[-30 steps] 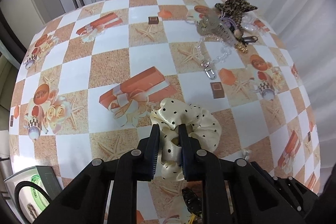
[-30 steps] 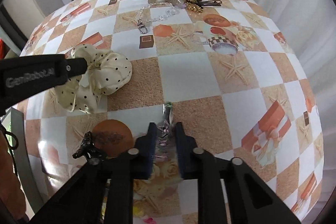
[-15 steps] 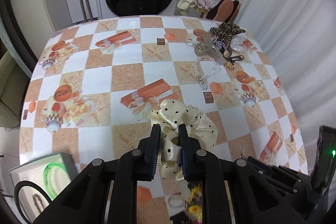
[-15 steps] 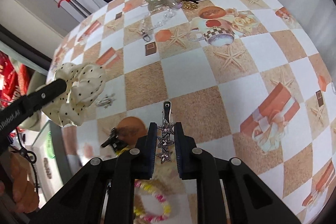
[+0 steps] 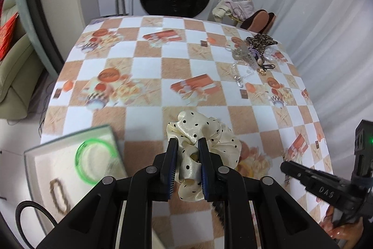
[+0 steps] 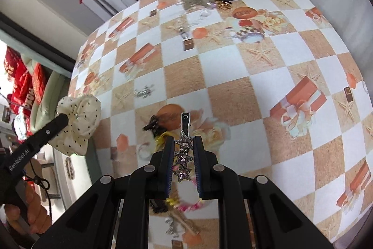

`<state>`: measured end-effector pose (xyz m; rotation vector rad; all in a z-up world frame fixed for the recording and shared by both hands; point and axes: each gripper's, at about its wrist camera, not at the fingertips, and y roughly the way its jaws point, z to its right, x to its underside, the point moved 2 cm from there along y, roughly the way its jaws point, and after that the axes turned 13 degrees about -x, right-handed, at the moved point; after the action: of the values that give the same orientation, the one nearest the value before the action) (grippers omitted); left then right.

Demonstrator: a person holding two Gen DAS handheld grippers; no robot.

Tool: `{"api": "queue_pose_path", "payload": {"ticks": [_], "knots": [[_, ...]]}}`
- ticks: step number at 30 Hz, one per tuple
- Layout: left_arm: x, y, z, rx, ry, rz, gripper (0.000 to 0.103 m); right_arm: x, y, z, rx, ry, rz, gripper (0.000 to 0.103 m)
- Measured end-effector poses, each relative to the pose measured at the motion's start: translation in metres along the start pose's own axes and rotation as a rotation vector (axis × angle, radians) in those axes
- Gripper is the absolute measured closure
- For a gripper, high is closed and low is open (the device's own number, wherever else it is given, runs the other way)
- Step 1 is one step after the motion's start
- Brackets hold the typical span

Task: Organize jewelry
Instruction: 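Carry scrunchie and star clip to the tray and release them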

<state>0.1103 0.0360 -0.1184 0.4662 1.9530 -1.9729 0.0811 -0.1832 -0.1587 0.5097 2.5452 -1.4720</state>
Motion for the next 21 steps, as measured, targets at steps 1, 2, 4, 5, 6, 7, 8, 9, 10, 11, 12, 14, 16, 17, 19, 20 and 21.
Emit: {"api": "queue_pose_path", "payload": {"ticks": [1,2,4,5,6,7,8,9,10,11,12,14,16,17,19,20,21], "knots": [[0.003,-0.002,-0.004,-0.003,-0.006,-0.002,0.08,0.001,-0.001,-0.004,-0.004,-0.007,-0.003,0.086],[0.008,-0.005,-0.01,-0.006,-0.015,-0.006,0.08,0.002,-0.002,-0.01,-0.012,-0.018,-0.007,0.086],[0.015,-0.01,-0.02,-0.012,-0.028,-0.009,0.08,0.004,-0.003,-0.021,-0.023,-0.036,-0.015,0.086],[0.02,-0.013,-0.027,-0.019,-0.035,-0.011,0.08,0.005,-0.003,-0.028,-0.031,-0.048,-0.021,0.086],[0.026,-0.016,-0.033,-0.025,-0.042,-0.011,0.08,0.006,-0.003,-0.034,-0.04,-0.056,-0.026,0.086],[0.029,-0.018,-0.039,-0.032,-0.05,-0.013,0.08,0.006,-0.002,-0.04,-0.05,-0.064,-0.033,0.086],[0.034,-0.021,-0.047,-0.041,-0.06,-0.015,0.08,0.007,-0.001,-0.05,-0.065,-0.077,-0.043,0.086],[0.039,-0.023,-0.054,-0.049,-0.07,-0.017,0.08,0.008,0.001,-0.057,-0.077,-0.087,-0.051,0.086],[0.042,-0.024,-0.061,-0.057,-0.08,-0.02,0.08,0.009,0.003,-0.065,-0.088,-0.099,-0.058,0.086],[0.046,-0.026,-0.068,-0.064,-0.091,-0.024,0.08,0.01,0.007,-0.077,-0.104,-0.118,-0.069,0.086],[0.051,-0.027,-0.077,-0.073,-0.106,-0.027,0.08,0.011,0.01,-0.086,-0.114,-0.133,-0.077,0.086],[0.058,-0.028,-0.093,-0.096,-0.133,-0.034,0.08,0.013,0.018,-0.108,-0.138,-0.176,-0.096,0.086],[0.066,-0.028,-0.112,-0.121,-0.166,-0.042,0.08,0.015,0.027,-0.126,-0.157,-0.209,-0.115,0.086],[0.068,-0.028,-0.12,-0.125,-0.176,-0.045,0.08,0.017,0.031,-0.137,-0.167,-0.229,-0.126,0.086],[0.073,-0.027,-0.137,-0.149,-0.211,-0.047,0.08,0.019,0.041,-0.157,-0.183,-0.276,-0.143,0.086],[0.076,-0.027,-0.144,-0.154,-0.223,-0.046,0.08,0.02,0.046,-0.169,-0.194,-0.297,-0.152,0.086],[0.078,-0.026,-0.154,-0.165,-0.241,-0.046,0.08,0.02,0.049,-0.176,-0.205,-0.308,-0.159,0.086]]}}
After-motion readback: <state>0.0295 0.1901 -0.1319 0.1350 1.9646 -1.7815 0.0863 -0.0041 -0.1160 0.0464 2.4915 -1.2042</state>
